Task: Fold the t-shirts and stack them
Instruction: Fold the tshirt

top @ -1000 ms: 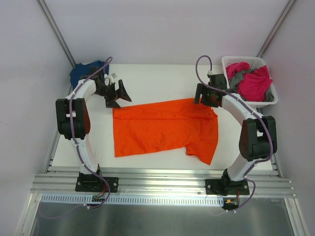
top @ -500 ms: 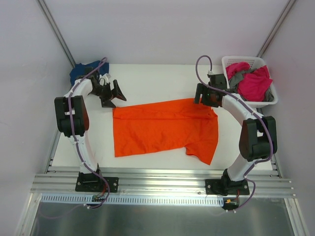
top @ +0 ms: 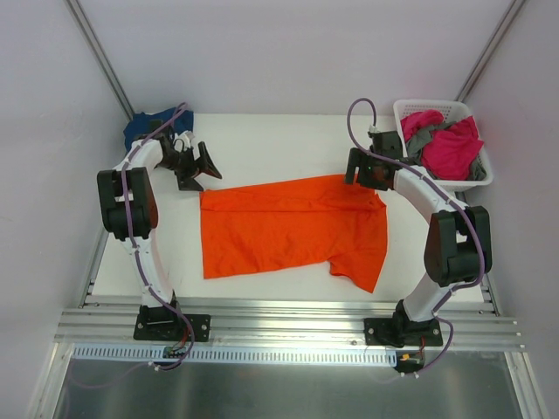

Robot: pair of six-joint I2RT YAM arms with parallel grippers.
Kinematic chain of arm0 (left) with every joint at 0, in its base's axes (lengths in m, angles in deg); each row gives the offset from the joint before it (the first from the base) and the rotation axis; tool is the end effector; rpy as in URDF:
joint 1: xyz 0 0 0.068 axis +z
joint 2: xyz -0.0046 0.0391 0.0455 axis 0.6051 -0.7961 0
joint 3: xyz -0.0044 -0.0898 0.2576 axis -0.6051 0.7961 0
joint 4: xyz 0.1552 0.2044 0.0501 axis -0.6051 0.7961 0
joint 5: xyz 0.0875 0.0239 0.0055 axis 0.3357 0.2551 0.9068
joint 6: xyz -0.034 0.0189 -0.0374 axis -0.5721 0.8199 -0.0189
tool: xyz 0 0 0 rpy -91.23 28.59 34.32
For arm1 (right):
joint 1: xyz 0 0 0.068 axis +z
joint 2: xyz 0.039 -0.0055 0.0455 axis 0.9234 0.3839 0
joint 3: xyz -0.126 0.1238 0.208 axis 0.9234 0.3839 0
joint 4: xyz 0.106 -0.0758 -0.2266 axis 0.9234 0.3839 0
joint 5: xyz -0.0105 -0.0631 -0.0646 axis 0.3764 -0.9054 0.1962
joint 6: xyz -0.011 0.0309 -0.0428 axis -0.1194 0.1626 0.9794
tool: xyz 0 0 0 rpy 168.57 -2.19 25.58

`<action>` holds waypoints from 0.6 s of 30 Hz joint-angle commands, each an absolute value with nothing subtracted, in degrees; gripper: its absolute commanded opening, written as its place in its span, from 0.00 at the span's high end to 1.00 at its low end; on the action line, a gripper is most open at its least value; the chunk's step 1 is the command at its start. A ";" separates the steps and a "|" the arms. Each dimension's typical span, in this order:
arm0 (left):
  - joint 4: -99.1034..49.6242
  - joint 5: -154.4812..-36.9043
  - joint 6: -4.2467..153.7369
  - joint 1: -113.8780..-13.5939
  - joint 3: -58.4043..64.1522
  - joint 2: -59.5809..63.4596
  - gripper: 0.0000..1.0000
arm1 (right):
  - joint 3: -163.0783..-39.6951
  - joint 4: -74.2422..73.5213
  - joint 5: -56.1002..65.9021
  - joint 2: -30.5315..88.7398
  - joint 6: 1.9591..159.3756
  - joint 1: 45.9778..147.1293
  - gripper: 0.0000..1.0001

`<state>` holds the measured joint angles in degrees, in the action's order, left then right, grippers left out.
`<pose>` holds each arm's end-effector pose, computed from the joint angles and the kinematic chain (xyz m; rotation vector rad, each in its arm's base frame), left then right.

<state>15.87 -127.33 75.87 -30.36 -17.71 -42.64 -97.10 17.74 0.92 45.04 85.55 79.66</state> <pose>0.4384 0.0298 0.1910 -0.1901 2.5878 -0.9559 0.3683 0.0821 0.2470 -0.2425 2.3390 0.1966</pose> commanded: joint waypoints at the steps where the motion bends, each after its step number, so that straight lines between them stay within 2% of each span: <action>1: 16.65 -126.63 76.92 -29.77 -18.91 -42.71 0.11 | -98.61 17.15 0.42 44.09 85.72 79.73 0.20; 6: 16.74 -127.07 76.83 -29.59 -18.47 -43.06 0.13 | -99.31 17.24 0.42 44.53 85.55 79.73 0.20; 8: 16.74 -127.07 76.83 -29.50 -18.65 -43.41 0.16 | -99.49 17.41 0.34 44.70 85.55 79.82 0.20; 18: 16.65 -127.33 76.22 -29.33 -18.03 -44.29 0.18 | -98.88 17.33 -0.19 44.18 85.90 79.91 0.20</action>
<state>15.84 -127.22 75.84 -29.99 -17.71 -43.93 -97.13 17.74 0.88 45.06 85.59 79.68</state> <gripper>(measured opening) 0.825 0.801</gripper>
